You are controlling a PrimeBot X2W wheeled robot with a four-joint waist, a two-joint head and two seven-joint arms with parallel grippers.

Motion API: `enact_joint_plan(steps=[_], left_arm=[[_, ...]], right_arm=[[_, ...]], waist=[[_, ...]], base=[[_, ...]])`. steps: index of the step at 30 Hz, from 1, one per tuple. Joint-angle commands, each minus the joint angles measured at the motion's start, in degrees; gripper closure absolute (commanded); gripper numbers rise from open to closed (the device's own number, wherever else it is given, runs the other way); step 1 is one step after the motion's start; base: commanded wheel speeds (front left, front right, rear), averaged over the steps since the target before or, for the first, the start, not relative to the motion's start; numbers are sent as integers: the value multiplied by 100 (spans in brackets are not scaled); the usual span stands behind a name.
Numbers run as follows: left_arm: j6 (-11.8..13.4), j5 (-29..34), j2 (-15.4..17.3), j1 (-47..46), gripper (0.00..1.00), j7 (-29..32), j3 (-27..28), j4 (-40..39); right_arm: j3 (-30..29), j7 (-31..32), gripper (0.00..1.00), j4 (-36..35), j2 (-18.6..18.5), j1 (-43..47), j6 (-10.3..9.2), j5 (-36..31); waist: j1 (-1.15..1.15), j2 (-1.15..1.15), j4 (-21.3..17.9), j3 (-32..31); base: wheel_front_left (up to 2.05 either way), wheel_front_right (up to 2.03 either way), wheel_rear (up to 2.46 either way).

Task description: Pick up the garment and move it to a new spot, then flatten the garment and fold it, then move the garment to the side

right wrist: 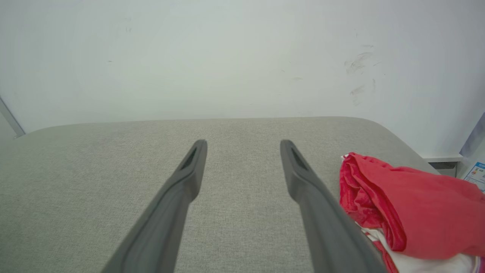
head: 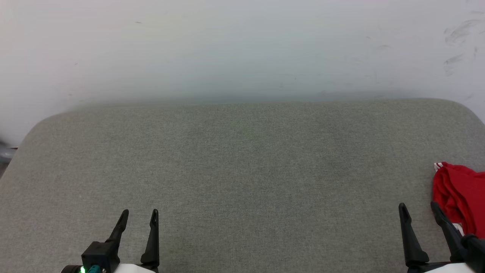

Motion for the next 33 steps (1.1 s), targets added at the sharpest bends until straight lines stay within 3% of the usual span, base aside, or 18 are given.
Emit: enact_joint_plan(steps=[1, 22, 23, 33], left_arm=[[-12, 42, -1, -8, 0, -13, 13, 7], [-100, 174, -2, -219, 0, -13, -46, 8], [-78, 151, -1, -158, 100, 1, -38, 27], [-100, -539, -50, -183, 100, 239, 68, 274]], right_arm=[[22, 12, 0, -52, 22, 56, -4, 37], [67, -31, 0, -40, 24, -47, -4, 72], [70, -10, 100, -30, 2, 9, 1, 60], [137, 9, 100, 316, -34, -101, 0, 788]], waist=[[0, 0, -1, 7], [0, 0, 64, 126], [0, 0, 63, 128], [1, 0, 65, 135]], base=[[0, 0, 0], [0, 0, 0], [0, 0, 0], [0, 0, 0]])
